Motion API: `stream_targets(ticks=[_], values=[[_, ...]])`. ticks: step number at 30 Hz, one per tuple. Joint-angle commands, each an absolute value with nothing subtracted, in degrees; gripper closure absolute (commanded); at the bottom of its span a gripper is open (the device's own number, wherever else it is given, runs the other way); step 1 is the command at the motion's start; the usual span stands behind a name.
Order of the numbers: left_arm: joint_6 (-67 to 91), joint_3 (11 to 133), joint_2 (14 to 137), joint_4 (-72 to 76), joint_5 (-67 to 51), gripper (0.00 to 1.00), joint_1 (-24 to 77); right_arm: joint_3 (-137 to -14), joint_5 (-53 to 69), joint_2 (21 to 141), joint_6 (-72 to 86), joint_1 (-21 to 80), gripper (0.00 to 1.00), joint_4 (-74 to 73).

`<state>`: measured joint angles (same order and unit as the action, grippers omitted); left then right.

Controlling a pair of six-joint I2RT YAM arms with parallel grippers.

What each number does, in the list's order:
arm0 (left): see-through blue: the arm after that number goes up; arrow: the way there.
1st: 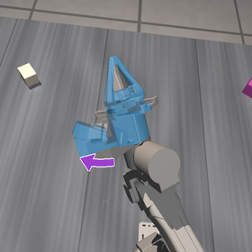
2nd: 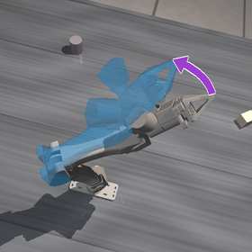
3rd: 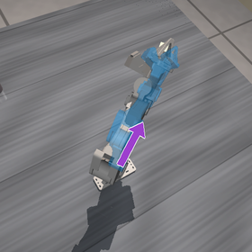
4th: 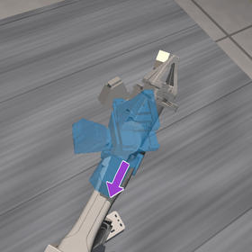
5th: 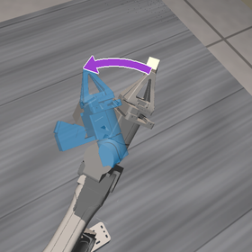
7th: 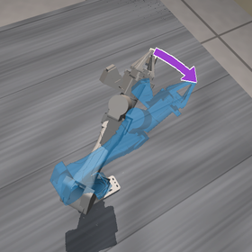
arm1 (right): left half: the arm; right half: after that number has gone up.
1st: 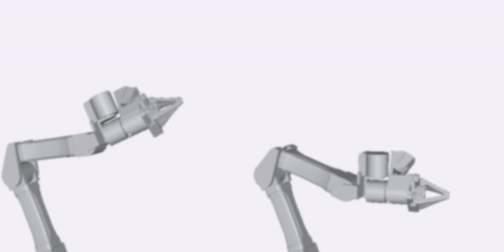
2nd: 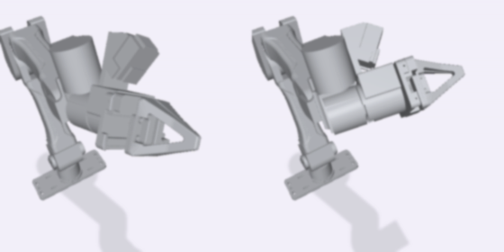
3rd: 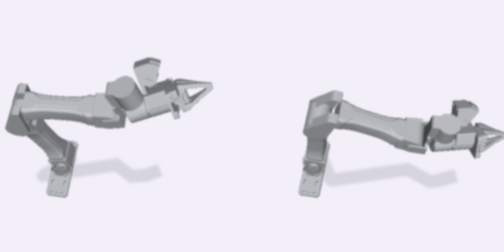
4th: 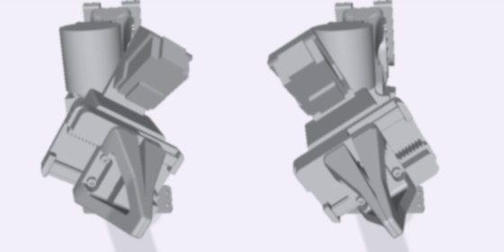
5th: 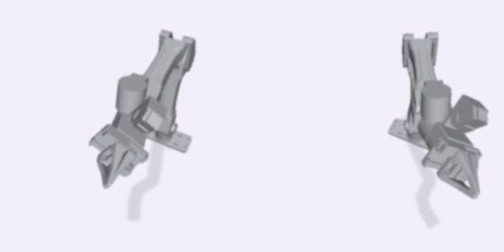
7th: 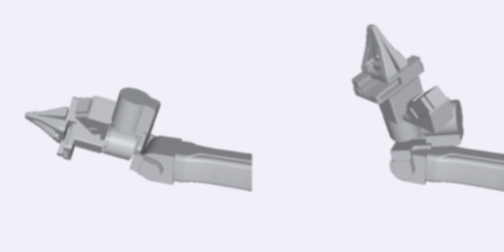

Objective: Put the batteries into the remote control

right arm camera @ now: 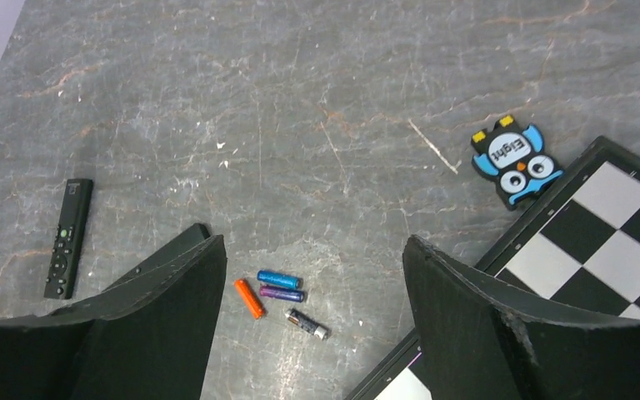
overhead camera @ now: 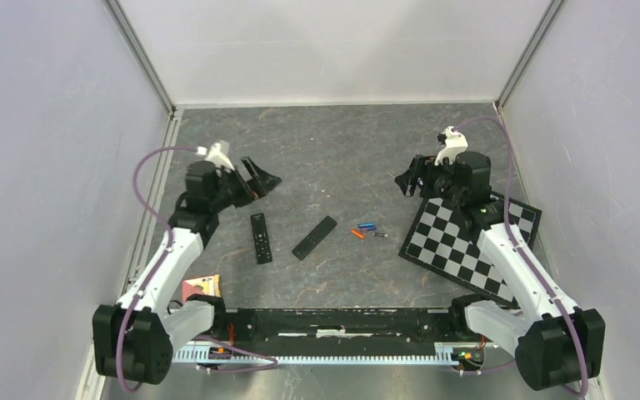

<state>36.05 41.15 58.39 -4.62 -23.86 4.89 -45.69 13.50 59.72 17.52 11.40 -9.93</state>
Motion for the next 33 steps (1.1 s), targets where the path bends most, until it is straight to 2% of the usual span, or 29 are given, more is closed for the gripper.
stream_targets(ticks=[1,4,10,15,18,22,27,33], values=[[38.3,39.4,60.9,-2.1,-13.8,0.0,16.4,-43.3,15.9,59.5,20.0,11.3,0.18,-5.5],[34.7,39.5,64.7,-3.1,-7.9,0.0,25.8,-42.1,16.8,59.7,20.3,11.4,0.19,-5.4],[26.0,37.7,70.8,-4.7,4.2,0.0,36.7,-40.4,17.0,58.9,20.3,11.4,0.19,-6.1],[21.0,39.4,76.8,-5.9,5.2,0.0,41.9,-40.2,17.1,59.4,20.1,11.4,0.19,-6.5],[21.0,41.1,80.4,-10.0,10.5,0.0,44.0,-40.2,17.5,60.1,20.5,11.4,0.19,-6.5],[20.9,40.2,82.7,-9.0,8.8,0.01,44.7,-38.9,17.7,60.4,21.2,11.6,0.19,-5.4],[16.0,40.9,84.5,-9.0,3.4,0.11,46.0,-38.2,18.5,61.1,21.5,11.8,0.2,-4.8],[12.8,43.2,89.3,-11.8,4.8,0.3,46.9,-38.4,18.5,61.4,21.0,11.8,0.21,-5.2]])
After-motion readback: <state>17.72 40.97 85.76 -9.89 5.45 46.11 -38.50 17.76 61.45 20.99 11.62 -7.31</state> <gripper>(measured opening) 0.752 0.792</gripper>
